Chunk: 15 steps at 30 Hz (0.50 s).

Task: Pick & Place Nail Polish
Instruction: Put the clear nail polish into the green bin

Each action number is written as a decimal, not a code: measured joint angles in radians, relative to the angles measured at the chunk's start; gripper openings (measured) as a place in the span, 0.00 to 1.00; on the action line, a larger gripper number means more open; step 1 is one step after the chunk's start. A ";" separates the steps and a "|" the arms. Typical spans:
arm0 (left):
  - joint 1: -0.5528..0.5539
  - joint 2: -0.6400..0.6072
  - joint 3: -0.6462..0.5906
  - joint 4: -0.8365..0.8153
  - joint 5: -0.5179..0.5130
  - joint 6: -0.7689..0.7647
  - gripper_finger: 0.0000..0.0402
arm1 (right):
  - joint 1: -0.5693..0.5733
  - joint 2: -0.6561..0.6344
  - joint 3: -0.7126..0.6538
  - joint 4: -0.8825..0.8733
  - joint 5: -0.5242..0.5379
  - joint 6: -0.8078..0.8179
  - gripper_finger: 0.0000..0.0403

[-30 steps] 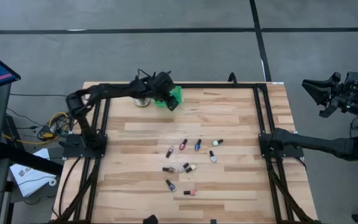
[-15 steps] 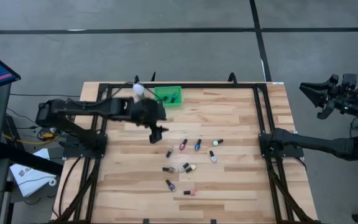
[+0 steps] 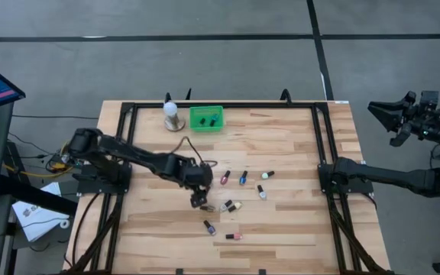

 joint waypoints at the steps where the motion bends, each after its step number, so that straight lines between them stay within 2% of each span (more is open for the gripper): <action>1: -0.004 0.022 0.000 0.009 -0.002 -0.011 0.70 | 0.000 0.000 0.000 0.000 -0.001 0.001 0.19; 7: -0.012 0.127 0.001 0.111 -0.022 -0.095 0.70 | 0.000 0.000 0.000 -0.010 0.000 0.001 0.19; 15: -0.010 0.208 0.001 0.118 -0.033 -0.131 0.70 | 0.000 0.000 0.000 -0.012 0.000 -0.010 0.19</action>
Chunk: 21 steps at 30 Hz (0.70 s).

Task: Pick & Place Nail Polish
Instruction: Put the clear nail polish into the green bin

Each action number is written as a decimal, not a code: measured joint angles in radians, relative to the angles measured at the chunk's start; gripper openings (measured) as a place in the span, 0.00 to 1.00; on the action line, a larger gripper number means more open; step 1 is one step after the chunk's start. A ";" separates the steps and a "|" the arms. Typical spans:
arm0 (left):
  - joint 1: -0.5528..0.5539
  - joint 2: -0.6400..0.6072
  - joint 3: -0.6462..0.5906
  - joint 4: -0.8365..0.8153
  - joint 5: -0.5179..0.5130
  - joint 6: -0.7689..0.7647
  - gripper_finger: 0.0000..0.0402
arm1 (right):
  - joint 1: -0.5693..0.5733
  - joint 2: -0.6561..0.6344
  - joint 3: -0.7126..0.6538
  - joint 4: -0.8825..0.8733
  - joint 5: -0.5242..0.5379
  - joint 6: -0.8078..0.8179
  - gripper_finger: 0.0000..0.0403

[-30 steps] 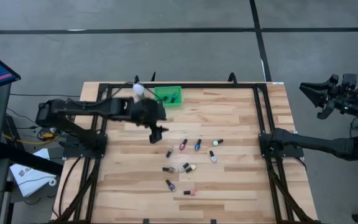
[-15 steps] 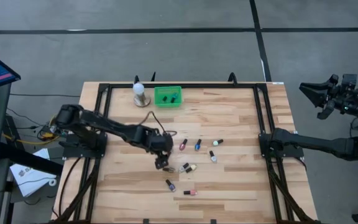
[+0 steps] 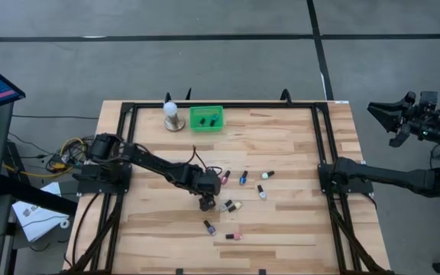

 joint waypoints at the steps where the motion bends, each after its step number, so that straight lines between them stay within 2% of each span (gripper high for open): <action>1: 0.000 0.009 0.000 -0.004 0.001 -0.008 0.70 | 0.000 0.000 0.000 0.000 0.000 -0.009 0.19; 6: 0.007 0.039 0.004 0.005 -0.002 -0.081 0.69 | 0.000 0.000 0.000 -0.002 0.000 -0.017 0.19; 9: 0.007 0.049 0.005 0.001 -0.005 -0.092 0.64 | 0.000 0.000 0.000 -0.003 0.000 -0.017 0.19; 21: 0.042 0.054 0.002 -0.018 0.014 -0.107 0.27 | 0.000 0.000 0.000 -0.009 0.000 -0.041 0.19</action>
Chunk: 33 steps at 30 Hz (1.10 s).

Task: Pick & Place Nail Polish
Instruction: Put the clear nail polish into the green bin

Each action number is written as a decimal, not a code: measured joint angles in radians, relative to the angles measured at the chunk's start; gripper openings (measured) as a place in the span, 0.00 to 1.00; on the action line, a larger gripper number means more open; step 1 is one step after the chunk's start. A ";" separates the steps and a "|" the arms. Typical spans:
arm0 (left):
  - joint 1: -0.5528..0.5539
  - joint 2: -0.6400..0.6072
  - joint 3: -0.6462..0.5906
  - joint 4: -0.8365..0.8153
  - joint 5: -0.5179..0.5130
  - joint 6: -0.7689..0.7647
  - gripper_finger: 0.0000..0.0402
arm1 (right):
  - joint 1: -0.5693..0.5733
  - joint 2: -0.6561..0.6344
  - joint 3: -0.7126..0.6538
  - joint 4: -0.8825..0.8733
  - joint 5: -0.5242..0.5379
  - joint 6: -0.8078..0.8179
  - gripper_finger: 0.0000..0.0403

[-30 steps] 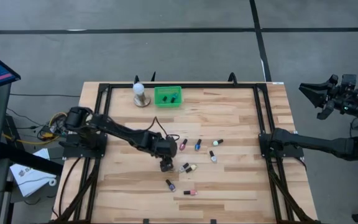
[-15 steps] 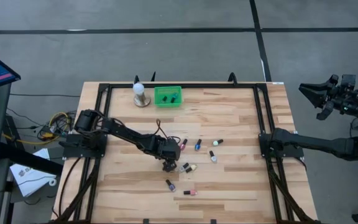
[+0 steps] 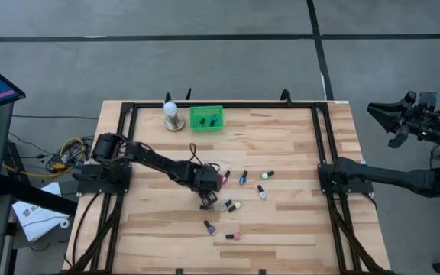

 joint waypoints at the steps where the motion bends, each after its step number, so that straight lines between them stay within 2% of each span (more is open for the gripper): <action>1: 0.004 0.000 0.000 -0.002 0.002 0.000 0.24 | 0.000 0.000 0.000 0.001 0.000 0.000 0.19; 5: 0.019 0.000 0.000 -0.009 0.013 0.000 0.12 | 0.000 0.000 0.000 0.002 0.000 0.000 0.19; 15: 0.074 -0.034 -0.003 -0.011 0.047 0.059 0.12 | 0.000 0.000 0.000 0.013 0.000 -0.003 0.19; 17: 0.094 -0.048 -0.006 -0.011 0.016 0.082 0.12 | 0.000 0.000 0.000 0.018 0.000 -0.003 0.19; 25: 0.221 -0.182 -0.005 -0.015 -0.015 0.124 0.12 | 0.000 0.000 0.000 0.018 0.002 -0.003 0.19; 29: 0.309 -0.260 -0.003 0.007 -0.070 0.201 0.12 | 0.000 0.000 0.000 0.018 0.002 -0.002 0.19; 33: 0.408 -0.320 -0.003 0.033 -0.071 0.268 0.12 | 0.000 0.000 0.000 0.018 0.002 -0.001 0.19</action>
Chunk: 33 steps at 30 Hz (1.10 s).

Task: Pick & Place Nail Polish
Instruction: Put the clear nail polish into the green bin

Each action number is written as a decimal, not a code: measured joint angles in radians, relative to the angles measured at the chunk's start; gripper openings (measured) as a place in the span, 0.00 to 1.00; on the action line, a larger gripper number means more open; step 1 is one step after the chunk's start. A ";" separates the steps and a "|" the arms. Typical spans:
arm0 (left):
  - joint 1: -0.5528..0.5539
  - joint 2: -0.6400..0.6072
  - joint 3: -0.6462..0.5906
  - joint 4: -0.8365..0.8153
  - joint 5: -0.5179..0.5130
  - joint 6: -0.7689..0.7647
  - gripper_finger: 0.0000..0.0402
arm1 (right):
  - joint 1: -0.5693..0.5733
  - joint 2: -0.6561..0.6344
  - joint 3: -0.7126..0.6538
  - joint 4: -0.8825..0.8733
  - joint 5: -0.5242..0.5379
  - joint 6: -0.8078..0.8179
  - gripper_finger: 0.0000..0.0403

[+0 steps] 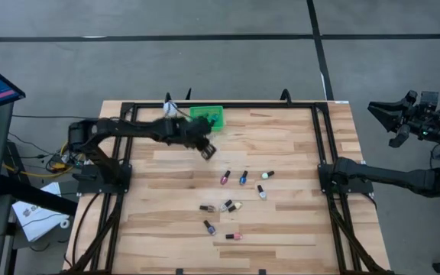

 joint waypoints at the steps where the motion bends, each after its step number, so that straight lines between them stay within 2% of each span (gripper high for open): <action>1: 0.026 -0.008 0.000 0.009 0.001 0.015 0.12 | 0.000 0.000 0.000 0.000 0.000 0.001 0.19; 8: 0.167 -0.001 0.055 0.062 -0.005 0.128 0.12 | 0.000 0.000 0.000 0.000 0.002 0.001 0.19; 19: 0.214 0.190 0.259 0.045 -0.005 0.383 0.12 | -0.001 0.000 0.000 0.000 0.009 0.001 0.19; 33: 0.270 0.339 0.273 -0.012 -0.007 0.555 0.12 | -0.001 0.000 0.000 0.000 0.011 0.009 0.19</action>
